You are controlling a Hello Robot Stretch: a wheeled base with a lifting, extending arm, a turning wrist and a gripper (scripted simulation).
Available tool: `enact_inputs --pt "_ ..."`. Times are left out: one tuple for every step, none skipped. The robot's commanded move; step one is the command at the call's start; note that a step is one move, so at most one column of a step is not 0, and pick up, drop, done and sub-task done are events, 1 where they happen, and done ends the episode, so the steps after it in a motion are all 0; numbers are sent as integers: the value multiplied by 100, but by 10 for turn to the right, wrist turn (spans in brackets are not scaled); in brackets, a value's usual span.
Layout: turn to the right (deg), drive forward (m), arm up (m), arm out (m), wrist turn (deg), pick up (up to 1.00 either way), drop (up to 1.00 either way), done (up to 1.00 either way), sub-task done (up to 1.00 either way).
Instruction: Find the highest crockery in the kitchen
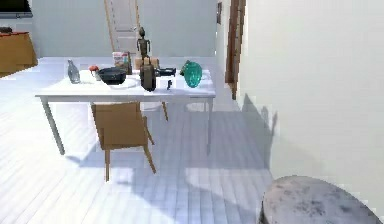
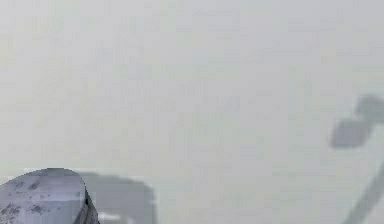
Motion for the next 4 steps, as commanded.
enact_inputs --pt "0 90 0 0 0 0 0 0 0" --pt "90 0 0 0 0 0 0 0 0" --pt "0 30 0 0 0 0 0 0 0" --pt "-450 0 0 0 0 0 0 0 0"
